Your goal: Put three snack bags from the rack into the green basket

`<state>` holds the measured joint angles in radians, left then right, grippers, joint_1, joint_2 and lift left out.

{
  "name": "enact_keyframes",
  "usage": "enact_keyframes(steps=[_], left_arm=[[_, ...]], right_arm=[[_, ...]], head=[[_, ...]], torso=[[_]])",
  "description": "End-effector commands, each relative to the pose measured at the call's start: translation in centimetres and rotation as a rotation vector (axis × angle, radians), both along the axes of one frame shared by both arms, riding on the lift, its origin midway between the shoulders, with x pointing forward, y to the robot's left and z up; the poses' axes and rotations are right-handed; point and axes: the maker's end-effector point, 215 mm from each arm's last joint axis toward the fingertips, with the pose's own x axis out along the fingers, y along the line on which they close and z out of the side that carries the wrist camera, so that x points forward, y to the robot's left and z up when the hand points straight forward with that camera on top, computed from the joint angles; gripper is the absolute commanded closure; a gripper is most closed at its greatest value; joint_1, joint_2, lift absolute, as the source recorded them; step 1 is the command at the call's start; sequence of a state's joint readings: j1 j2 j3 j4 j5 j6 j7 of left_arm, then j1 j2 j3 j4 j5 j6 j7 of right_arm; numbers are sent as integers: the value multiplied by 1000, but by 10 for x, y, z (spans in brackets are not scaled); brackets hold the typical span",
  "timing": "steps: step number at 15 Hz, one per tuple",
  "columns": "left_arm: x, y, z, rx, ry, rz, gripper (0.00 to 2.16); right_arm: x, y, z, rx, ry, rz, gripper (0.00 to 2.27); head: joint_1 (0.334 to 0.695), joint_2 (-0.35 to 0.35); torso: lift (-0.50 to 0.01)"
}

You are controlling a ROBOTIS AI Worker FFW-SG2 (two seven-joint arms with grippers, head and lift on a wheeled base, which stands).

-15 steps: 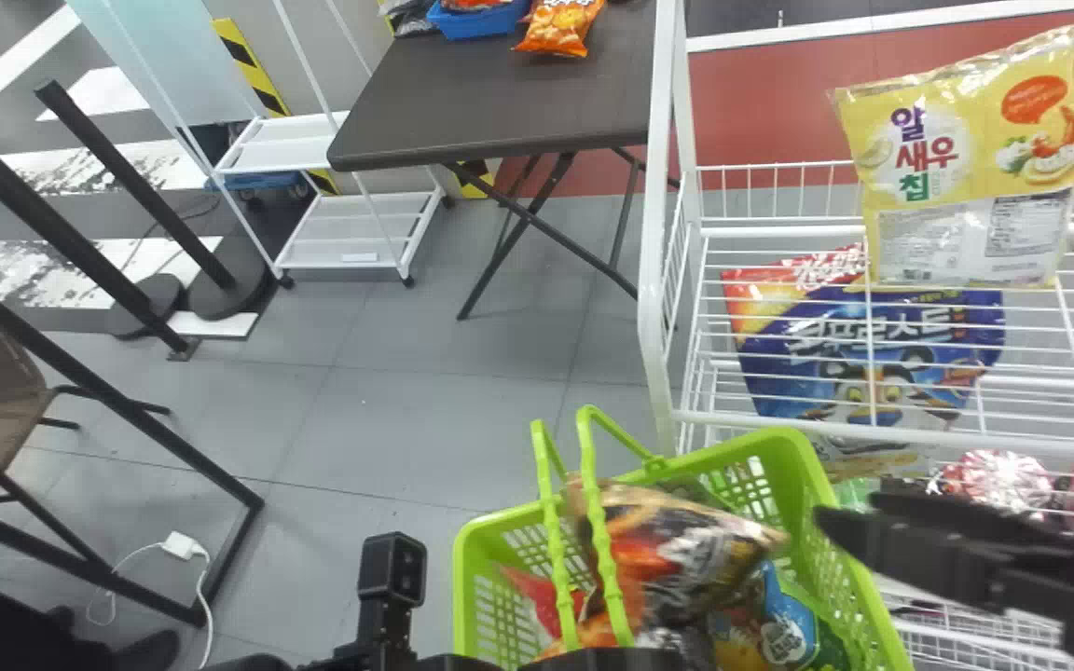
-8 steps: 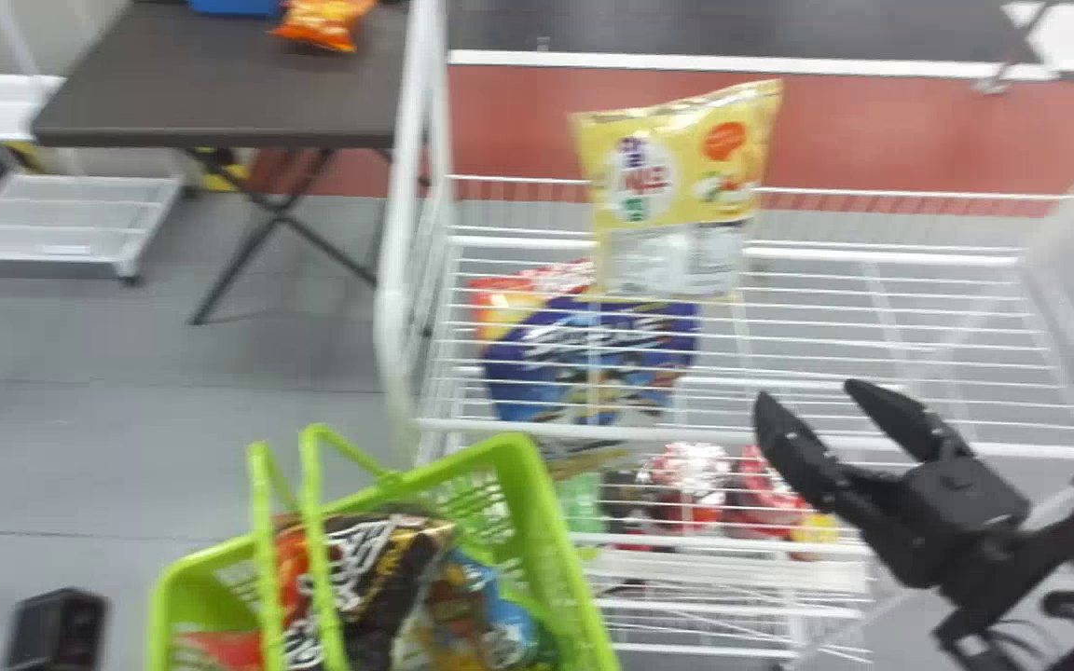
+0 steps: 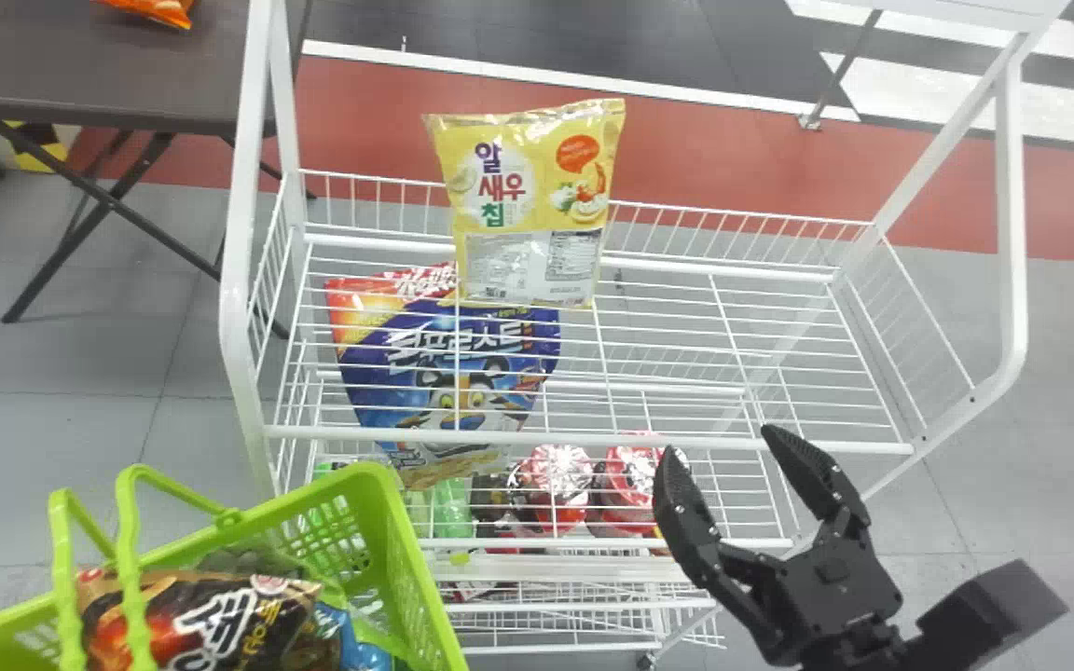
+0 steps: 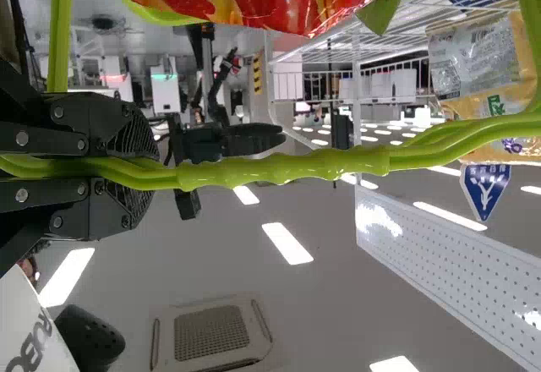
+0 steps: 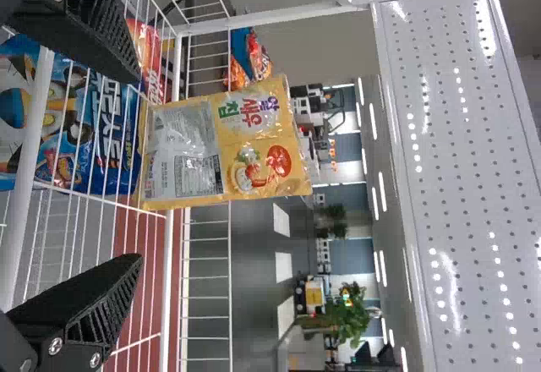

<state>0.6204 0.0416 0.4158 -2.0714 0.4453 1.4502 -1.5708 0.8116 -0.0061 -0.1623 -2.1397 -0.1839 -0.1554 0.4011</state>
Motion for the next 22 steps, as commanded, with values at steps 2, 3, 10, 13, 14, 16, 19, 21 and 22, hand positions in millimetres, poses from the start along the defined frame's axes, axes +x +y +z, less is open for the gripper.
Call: enact_keyframes(steps=[2,3,10,13,14,16,19,21,22], left_arm=[[-8,4,2,-8,-12,23,2148],[-9,5,4,-6,-22,35,2148],[-3,-1,3,1,-79,48,2152],[-3,-1,-1,1,-74,52,2148],[-3,-1,0,1,-76,52,2148],[0,-2,1,0,-84,48,2148],[3,-8,2,-1,-91,31,2148],[6,-10,0,-8,-88,29,2148],[6,-10,-1,-7,-88,28,2148]], right_arm=[[-9,0,-11,-8,25,-10,73],[-10,0,-12,-8,28,-10,73],[-15,-9,-8,-24,15,-24,73],[-12,-10,-6,-25,9,-27,73],[-11,-11,-7,-24,10,-31,73],[-9,-12,-8,-26,15,-34,73],[-9,-19,-7,-36,15,-42,73],[-9,-20,-7,-37,15,-44,73],[-9,-21,-7,-40,15,-46,73]], head=[[695,-221],[695,-222],[695,-247],[695,-257],[695,-257],[695,-258],[695,-270],[695,-283],[695,-286]], torso=[[0],[0],[0],[0],[0],[0],[0],[0],[0]])
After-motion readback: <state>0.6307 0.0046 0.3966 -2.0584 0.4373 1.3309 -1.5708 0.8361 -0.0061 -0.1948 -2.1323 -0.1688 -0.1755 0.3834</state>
